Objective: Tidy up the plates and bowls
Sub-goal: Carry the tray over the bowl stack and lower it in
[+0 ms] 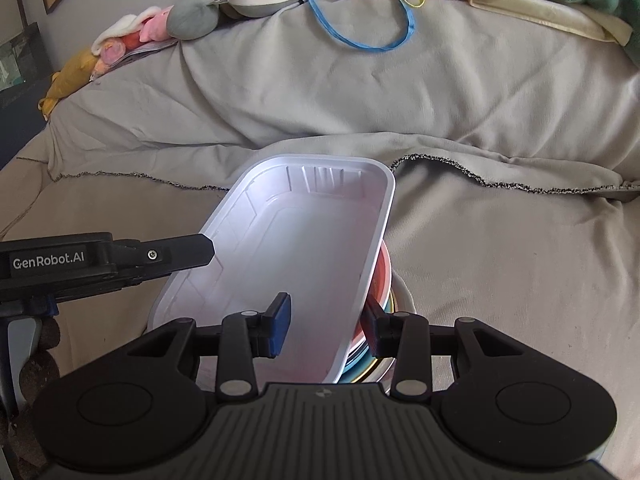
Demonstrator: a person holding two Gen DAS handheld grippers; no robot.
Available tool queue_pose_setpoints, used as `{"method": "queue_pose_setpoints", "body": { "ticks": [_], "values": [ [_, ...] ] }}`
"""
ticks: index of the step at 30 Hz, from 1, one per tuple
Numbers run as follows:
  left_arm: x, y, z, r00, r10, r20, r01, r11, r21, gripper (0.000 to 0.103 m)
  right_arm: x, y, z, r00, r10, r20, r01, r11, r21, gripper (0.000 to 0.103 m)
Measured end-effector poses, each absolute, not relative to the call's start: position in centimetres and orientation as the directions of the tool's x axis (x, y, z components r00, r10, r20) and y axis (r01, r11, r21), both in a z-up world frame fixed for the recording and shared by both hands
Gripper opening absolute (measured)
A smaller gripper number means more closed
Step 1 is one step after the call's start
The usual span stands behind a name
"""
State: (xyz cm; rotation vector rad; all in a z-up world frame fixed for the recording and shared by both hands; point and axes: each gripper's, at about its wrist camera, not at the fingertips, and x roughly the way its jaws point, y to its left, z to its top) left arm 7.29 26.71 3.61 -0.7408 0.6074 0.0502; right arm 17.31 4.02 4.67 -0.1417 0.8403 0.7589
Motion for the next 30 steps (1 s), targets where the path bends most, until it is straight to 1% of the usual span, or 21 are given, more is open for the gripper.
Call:
{"method": "queue_pose_setpoints", "body": {
  "ticks": [6, 9, 16, 21, 26, 30],
  "values": [
    [7.2, 27.1, 3.2, 0.816, -0.137, -0.562, -0.295, 0.737, -0.608, 0.021, 17.2, 4.3, 4.7, 0.432, 0.544, -0.719, -0.654, 0.738, 0.167, 0.038],
    [6.7, 27.9, 3.0, 0.822, -0.141, -0.551, -0.301, 0.714, -0.632, 0.021, 17.3, 4.3, 4.6, 0.441, 0.538, -0.718, -0.648, 0.745, 0.16, 0.038],
    [6.8, 28.1, 2.9, 0.824, -0.206, -0.528, -0.257, 0.694, -0.672, 0.02, 17.3, 4.5, 4.6, 0.428, 0.552, -0.716, -0.656, 0.734, 0.173, 0.038],
    [6.8, 27.8, 2.8, 0.82, -0.218, -0.529, -0.251, 0.695, -0.674, 0.02, 17.4, 4.7, 4.5, 0.45, 0.536, -0.714, -0.648, 0.746, 0.152, 0.039],
    [6.2, 28.4, 3.0, 0.827, -0.15, -0.542, -0.304, 0.692, -0.655, 0.02, 17.7, 4.3, 4.4, 0.452, 0.532, -0.716, -0.632, 0.757, 0.164, 0.039],
    [6.1, 28.9, 2.8, 0.828, -0.146, -0.541, -0.317, 0.673, -0.668, 0.02, 17.8, 4.1, 4.5, 0.456, 0.536, -0.711, -0.63, 0.758, 0.168, 0.039]
  ]
}}
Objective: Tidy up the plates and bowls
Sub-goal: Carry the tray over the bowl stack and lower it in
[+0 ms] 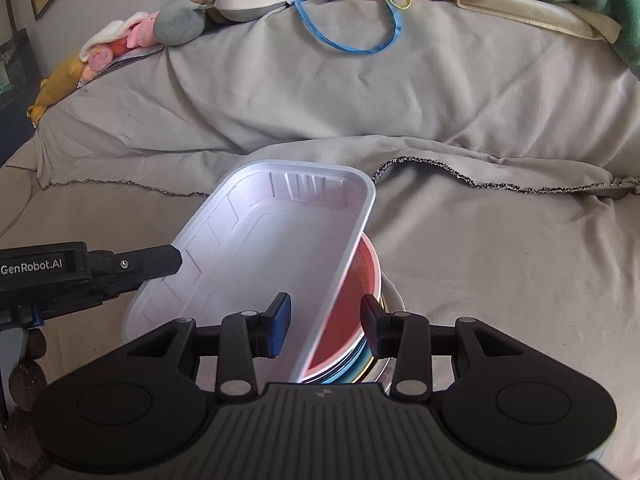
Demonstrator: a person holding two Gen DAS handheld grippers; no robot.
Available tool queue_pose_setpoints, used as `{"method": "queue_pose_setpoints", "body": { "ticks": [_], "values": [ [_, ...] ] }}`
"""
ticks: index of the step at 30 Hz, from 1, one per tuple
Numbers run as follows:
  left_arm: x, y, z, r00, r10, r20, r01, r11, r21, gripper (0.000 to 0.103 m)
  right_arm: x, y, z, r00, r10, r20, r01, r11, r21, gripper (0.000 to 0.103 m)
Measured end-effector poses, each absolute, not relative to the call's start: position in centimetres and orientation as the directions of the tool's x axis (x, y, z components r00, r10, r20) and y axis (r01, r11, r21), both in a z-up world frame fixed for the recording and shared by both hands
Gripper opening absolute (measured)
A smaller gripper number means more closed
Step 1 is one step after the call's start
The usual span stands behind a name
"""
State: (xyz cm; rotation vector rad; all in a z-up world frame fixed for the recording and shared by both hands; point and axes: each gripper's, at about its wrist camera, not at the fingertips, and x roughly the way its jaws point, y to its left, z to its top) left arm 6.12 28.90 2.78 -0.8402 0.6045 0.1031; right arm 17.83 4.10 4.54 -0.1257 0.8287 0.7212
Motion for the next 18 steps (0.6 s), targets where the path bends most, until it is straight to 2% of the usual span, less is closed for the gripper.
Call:
{"method": "queue_pose_setpoints", "body": {
  "ticks": [10, 18],
  "values": [
    [6.3, 28.01, 2.97, 0.822, -0.199, -0.533, -0.273, 0.685, -0.676, 0.02, 17.65, 4.82, 4.59, 0.449, 0.544, -0.709, -0.65, 0.743, 0.16, 0.039],
    [6.29, 28.36, 2.71, 0.824, -0.192, -0.533, -0.288, 0.668, -0.686, 0.02, 17.64, 4.84, 4.39, 0.45, 0.541, -0.711, -0.64, 0.75, 0.166, 0.039]
  ]
}}
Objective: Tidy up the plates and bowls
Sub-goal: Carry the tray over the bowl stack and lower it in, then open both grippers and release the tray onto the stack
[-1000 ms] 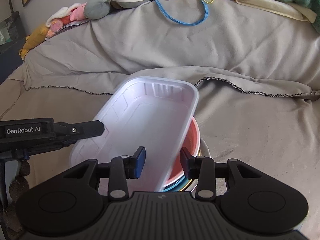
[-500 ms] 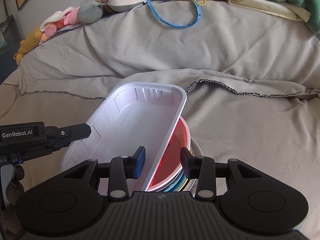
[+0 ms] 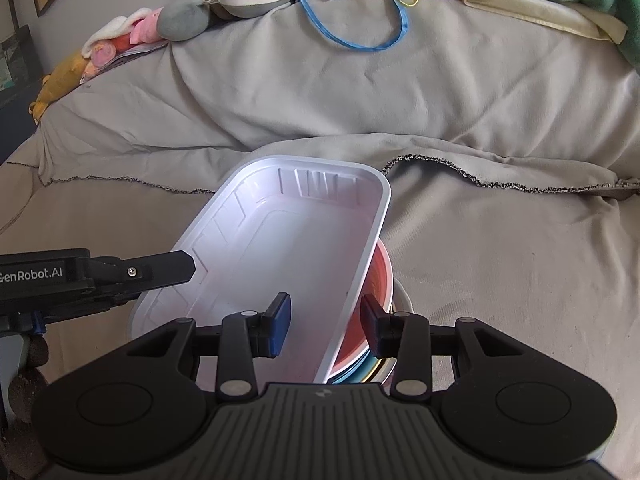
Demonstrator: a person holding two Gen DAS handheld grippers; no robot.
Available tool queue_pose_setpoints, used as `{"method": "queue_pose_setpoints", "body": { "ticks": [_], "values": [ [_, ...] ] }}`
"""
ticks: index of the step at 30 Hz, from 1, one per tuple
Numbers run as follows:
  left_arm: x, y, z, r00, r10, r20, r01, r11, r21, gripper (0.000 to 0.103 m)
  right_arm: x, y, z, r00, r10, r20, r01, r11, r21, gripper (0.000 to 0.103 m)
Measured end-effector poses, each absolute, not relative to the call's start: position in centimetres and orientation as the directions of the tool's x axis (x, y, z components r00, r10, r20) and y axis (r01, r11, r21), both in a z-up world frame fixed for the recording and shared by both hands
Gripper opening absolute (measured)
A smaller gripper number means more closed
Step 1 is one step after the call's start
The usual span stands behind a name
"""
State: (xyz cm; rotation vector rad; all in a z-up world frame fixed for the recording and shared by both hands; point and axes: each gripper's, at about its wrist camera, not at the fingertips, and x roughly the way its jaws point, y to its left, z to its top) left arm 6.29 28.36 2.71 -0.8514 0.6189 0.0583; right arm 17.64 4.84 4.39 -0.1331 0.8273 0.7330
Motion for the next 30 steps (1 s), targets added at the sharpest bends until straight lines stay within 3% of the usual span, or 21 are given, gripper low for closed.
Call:
{"method": "queue_pose_setpoints", "body": {
  "ticks": [16, 28, 30],
  "values": [
    [6.7, 27.9, 2.4, 0.815, -0.202, -0.543, -0.292, 0.665, -0.687, 0.02, 17.9, 5.8, 4.7, 0.48, 0.541, -0.691, -0.659, 0.742, 0.124, 0.038],
    [4.5, 24.5, 6.6, 0.771, -0.056, -0.634, -0.374, 0.766, -0.523, 0.021, 15.9, 2.6, 6.9, 0.507, 0.592, -0.626, -0.673, 0.726, 0.142, 0.039],
    [3.6, 22.8, 7.4, 0.759, -0.015, -0.65, -0.377, 0.804, -0.459, 0.021, 14.8, 1.0, 8.0, 0.515, 0.608, -0.605, -0.672, 0.724, 0.155, 0.046]
  ]
}}
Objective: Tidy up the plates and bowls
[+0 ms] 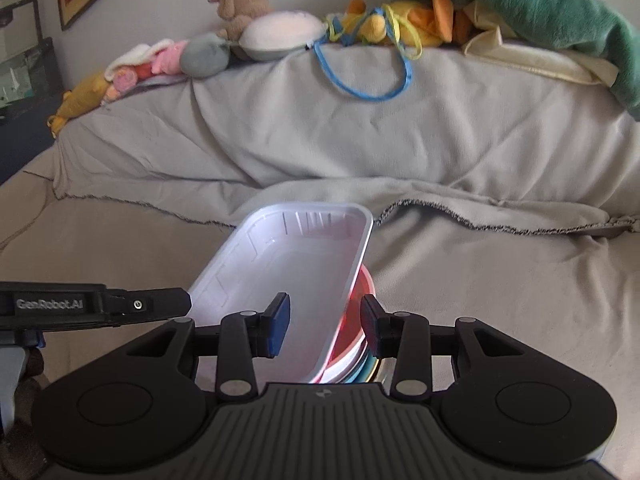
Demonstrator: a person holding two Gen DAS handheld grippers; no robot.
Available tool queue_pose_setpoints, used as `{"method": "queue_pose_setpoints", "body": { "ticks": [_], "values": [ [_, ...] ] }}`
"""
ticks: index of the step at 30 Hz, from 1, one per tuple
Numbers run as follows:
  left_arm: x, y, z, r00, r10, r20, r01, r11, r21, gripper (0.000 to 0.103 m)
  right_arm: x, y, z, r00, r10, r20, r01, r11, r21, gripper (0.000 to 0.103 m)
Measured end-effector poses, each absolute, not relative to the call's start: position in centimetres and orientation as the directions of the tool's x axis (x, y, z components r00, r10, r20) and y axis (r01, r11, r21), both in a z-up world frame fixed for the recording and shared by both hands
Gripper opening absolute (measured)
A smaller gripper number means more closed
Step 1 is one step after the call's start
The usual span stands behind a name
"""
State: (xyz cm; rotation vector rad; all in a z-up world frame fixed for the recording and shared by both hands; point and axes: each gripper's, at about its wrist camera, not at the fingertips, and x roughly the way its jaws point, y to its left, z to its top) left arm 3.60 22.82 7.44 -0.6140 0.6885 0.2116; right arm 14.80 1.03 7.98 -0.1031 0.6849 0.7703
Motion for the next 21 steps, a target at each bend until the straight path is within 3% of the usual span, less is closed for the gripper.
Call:
{"method": "queue_pose_setpoints", "body": {
  "ticks": [1, 3, 8, 11, 15, 21],
  "values": [
    [3.0, 21.7, 7.8, 0.756, 0.005, -0.655, -0.372, 0.826, -0.424, 0.021, 14.2, 0.2, 8.3, 0.513, 0.614, -0.6, -0.671, 0.722, 0.166, 0.054],
    [1.7, 19.3, 8.2, 0.746, 0.038, -0.665, -0.361, 0.862, -0.356, 0.021, 12.7, -1.5, 8.3, 0.513, 0.618, -0.595, -0.654, 0.731, 0.195, 0.059],
    [-1.8, 13.1, 7.6, 0.698, 0.106, -0.708, -0.333, 0.923, -0.19, 0.017, 8.5, -4.4, 4.8, 0.479, 0.59, -0.65, -0.614, 0.754, 0.232, 0.06],
    [-2.9, 12.0, 6.7, 0.656, 0.085, -0.75, -0.352, 0.913, -0.205, 0.017, 6.9, -5.4, 2.7, 0.454, 0.561, -0.692, -0.606, 0.764, 0.222, 0.06],
    [-3.3, 11.0, 7.0, 0.668, 0.038, -0.743, -0.309, 0.923, -0.23, 0.017, 5.8, -5.8, 2.0, 0.441, 0.553, -0.707, -0.61, 0.763, 0.216, 0.06],
    [-3.0, 9.2, 8.0, 0.639, 0.147, -0.755, -0.329, 0.939, -0.096, 0.017, 5.6, -5.9, 2.3, 0.467, 0.539, -0.701, -0.601, 0.775, 0.195, 0.06]
  ]
}}
